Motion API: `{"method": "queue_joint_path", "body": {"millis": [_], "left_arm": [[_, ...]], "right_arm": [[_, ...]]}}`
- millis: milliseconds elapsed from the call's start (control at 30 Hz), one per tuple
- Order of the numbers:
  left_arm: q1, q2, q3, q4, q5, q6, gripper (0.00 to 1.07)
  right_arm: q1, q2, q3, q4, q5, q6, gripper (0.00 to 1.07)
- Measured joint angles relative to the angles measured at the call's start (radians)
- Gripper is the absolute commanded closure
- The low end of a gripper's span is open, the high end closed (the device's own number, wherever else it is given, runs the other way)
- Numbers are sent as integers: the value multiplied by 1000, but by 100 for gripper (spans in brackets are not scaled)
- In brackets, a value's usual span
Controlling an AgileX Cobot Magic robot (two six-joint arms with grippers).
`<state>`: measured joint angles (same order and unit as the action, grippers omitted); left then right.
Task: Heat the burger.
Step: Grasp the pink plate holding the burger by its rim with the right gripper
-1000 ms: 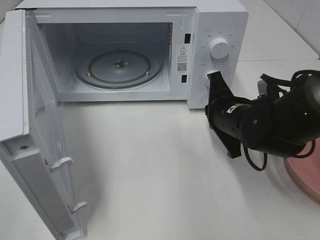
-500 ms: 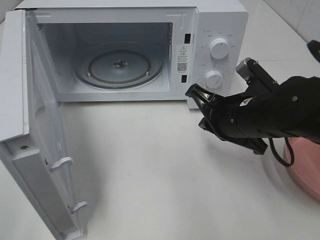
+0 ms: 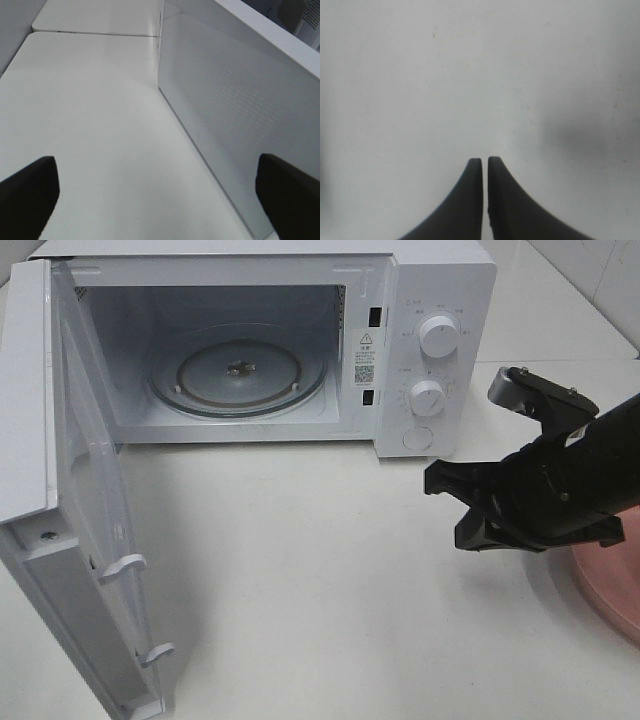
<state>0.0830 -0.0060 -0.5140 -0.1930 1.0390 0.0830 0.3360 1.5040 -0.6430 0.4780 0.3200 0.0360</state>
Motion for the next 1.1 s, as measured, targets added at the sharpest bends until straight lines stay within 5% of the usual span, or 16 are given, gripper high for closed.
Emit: {"method": "queue_joint_path", "body": {"millis": [233, 367, 400, 433, 467, 500, 567, 600, 667, 1100], "left_arm": [[0, 0, 0, 0, 0, 0, 6], [0, 0, 0, 0, 0, 0, 6], [0, 0, 0, 0, 0, 0, 6], [0, 0, 0, 0, 0, 0, 6], [0, 0, 0, 0, 0, 0, 6], [0, 0, 0, 0, 0, 0, 6], [0, 0, 0, 0, 0, 0, 6], [0, 0, 0, 0, 0, 0, 6], [0, 0, 0, 0, 0, 0, 6], [0, 0, 0, 0, 0, 0, 6]], "right_arm": [[-43, -60, 0, -132, 149, -7, 95], [-51, -94, -21, -222, 229, -7, 83], [-51, -101, -40, -260, 254, -6, 69], [-51, -101, -40, -260, 254, -6, 69], [-51, -102, -57, -310, 281, -6, 54], [-51, -102, -57, -310, 281, -6, 54], [-51, -102, -71, -386, 311, -5, 25], [-51, -102, -71, -386, 311, -5, 25], [-51, -102, -75, -448, 333, 30, 8], [-53, -45, -76, -579, 386, 153, 8]]}}
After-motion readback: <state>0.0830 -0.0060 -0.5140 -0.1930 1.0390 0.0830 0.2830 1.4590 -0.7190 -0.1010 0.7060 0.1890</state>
